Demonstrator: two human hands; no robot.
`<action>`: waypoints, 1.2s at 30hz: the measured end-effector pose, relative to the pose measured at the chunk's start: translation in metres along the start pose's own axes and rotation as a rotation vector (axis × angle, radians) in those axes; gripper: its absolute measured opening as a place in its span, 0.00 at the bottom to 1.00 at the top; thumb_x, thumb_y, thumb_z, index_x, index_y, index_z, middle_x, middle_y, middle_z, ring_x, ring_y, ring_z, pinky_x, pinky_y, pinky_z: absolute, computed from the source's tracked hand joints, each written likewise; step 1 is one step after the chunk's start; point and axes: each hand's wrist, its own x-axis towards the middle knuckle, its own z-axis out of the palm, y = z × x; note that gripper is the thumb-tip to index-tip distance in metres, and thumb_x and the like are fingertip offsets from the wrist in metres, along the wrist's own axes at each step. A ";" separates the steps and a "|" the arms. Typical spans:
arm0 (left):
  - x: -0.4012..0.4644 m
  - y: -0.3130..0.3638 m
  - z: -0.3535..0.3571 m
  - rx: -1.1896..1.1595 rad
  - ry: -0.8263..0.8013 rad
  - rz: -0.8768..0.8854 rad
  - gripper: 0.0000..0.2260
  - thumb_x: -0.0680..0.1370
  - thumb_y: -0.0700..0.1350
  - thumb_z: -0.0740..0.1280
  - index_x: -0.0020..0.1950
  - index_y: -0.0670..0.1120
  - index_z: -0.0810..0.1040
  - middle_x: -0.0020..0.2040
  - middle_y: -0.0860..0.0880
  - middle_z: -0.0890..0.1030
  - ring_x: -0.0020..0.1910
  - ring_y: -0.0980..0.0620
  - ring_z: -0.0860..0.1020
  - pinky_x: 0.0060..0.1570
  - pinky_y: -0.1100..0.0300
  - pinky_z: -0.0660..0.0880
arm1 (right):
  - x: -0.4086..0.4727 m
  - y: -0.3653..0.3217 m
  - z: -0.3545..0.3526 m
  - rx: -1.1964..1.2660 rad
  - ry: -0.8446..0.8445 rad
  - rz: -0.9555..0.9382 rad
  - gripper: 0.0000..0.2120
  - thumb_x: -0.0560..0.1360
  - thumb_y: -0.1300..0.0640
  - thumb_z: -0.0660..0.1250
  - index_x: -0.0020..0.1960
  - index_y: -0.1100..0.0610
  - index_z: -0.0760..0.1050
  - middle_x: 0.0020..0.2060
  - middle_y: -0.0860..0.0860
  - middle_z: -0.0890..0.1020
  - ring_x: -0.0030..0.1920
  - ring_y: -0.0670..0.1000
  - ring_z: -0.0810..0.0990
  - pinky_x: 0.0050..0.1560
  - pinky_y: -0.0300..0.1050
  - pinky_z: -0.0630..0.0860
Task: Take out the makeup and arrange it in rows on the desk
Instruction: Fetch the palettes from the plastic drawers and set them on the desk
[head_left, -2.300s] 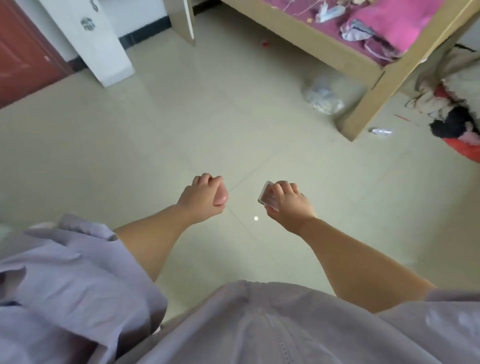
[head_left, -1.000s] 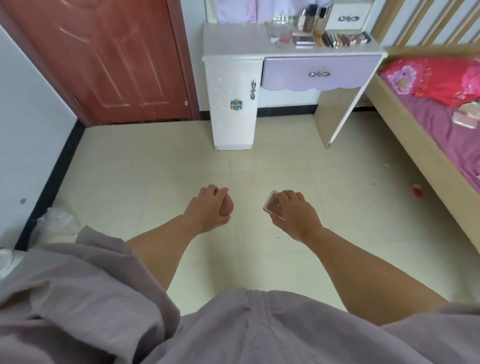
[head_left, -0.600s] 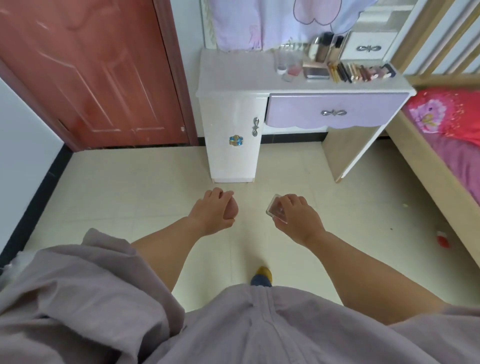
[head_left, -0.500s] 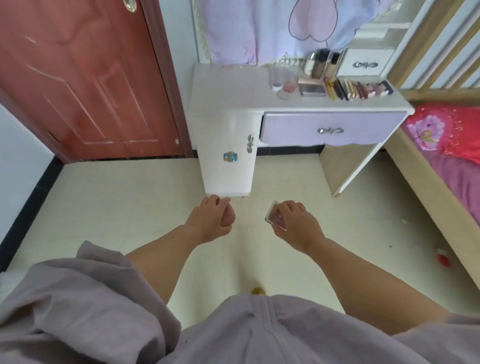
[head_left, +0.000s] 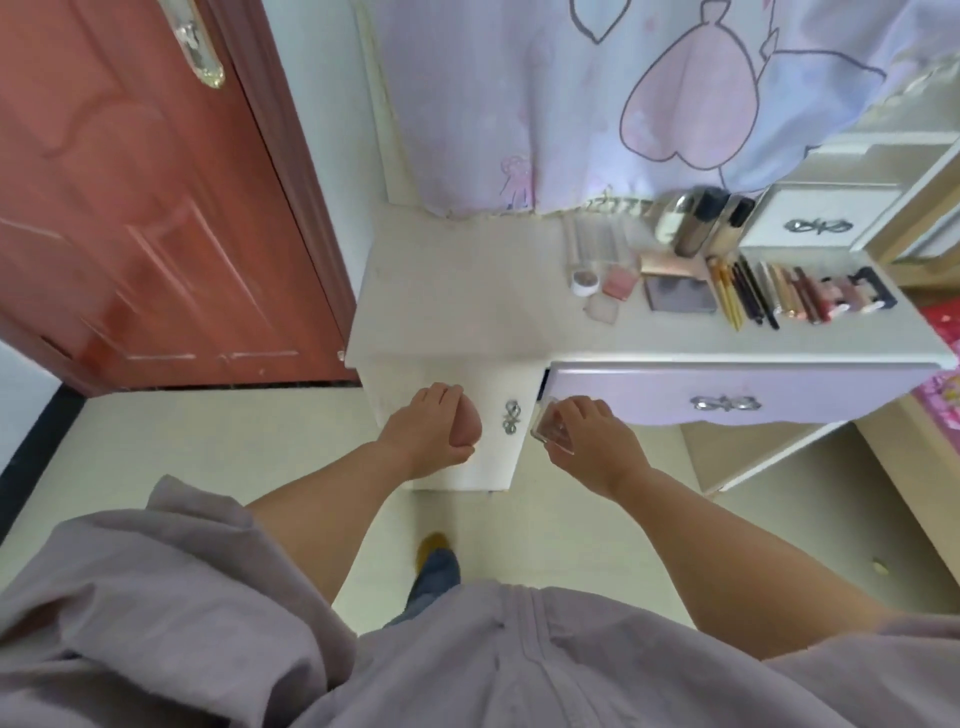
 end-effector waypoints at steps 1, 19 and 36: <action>0.024 -0.007 -0.011 -0.004 -0.017 0.011 0.35 0.72 0.56 0.69 0.73 0.45 0.58 0.70 0.48 0.63 0.67 0.48 0.64 0.60 0.51 0.70 | 0.024 0.003 -0.006 0.033 0.008 0.031 0.19 0.75 0.48 0.63 0.64 0.54 0.68 0.62 0.51 0.72 0.61 0.54 0.69 0.55 0.45 0.72; 0.351 -0.016 -0.084 0.002 -0.100 -0.017 0.35 0.73 0.55 0.68 0.73 0.46 0.57 0.69 0.44 0.63 0.68 0.45 0.63 0.59 0.49 0.70 | 0.346 0.108 -0.067 -0.003 -0.061 -0.048 0.21 0.74 0.49 0.64 0.64 0.57 0.68 0.64 0.54 0.71 0.62 0.58 0.69 0.60 0.50 0.67; 0.398 -0.020 -0.069 0.021 -0.169 -0.064 0.43 0.72 0.56 0.69 0.77 0.48 0.47 0.73 0.45 0.56 0.73 0.44 0.56 0.69 0.50 0.58 | 0.401 0.133 -0.060 -0.109 -0.207 -0.159 0.26 0.76 0.45 0.60 0.70 0.55 0.63 0.72 0.53 0.62 0.72 0.57 0.60 0.74 0.56 0.50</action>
